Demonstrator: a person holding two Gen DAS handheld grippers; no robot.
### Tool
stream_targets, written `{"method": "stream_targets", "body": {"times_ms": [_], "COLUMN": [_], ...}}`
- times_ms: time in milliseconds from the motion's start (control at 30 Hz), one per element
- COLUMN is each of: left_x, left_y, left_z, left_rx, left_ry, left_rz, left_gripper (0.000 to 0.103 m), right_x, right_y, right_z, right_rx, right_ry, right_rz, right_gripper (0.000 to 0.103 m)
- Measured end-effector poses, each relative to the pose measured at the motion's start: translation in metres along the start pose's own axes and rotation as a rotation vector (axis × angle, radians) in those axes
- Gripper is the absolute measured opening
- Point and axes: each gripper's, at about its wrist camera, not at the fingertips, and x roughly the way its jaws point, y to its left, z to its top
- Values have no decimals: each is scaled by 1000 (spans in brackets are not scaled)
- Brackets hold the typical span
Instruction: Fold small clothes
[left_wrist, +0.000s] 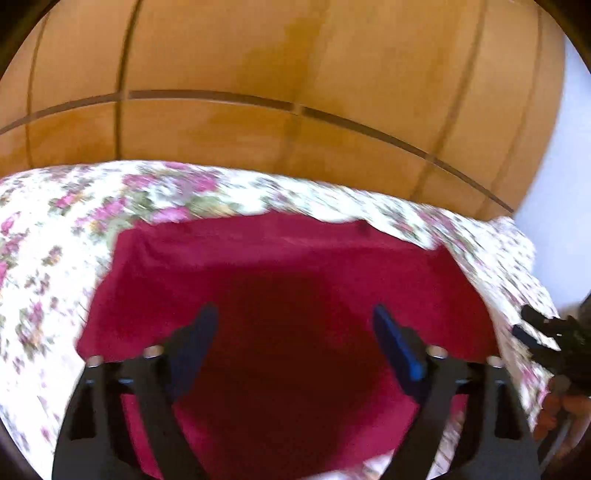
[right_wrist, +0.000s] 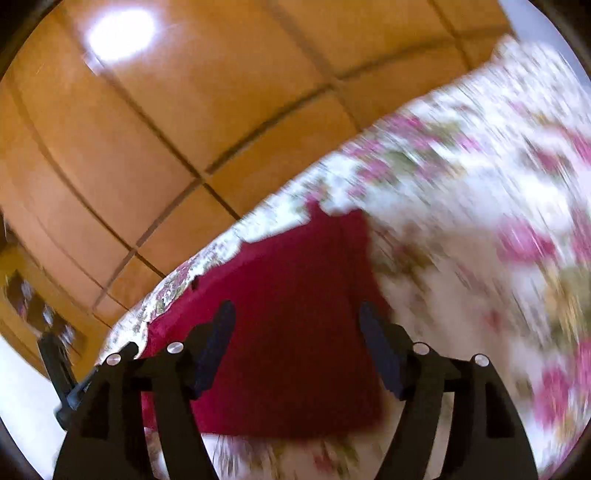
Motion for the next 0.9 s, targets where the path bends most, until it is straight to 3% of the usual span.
{"method": "stream_targets", "body": {"times_ms": [100, 200, 333, 467, 800, 900], "left_x": [-3, 9, 37, 42, 41, 39], "left_y": [-20, -37, -43, -44, -45, -45], "left_z": [-13, -26, -46, -54, -56, -56], "left_rx": [24, 91, 145, 189, 179, 169], "left_ry": [16, 65, 145, 124, 118, 117], "left_rz": [-78, -90, -58, -38, -41, -44], "left_gripper": [64, 45, 44, 44, 44, 44], "right_x": [-9, -10, 2, 27, 81, 88], "right_y": [-15, -24, -26, -20, -27, -25], "right_z": [-9, -15, -22, -17, 17, 18], "right_rx": [34, 39, 59, -11, 18, 26], "right_ry": [39, 53, 89, 120, 120, 111], "right_rz": [-18, -37, 22, -35, 66, 68], "right_gripper": [70, 70, 69, 69, 69, 54]}}
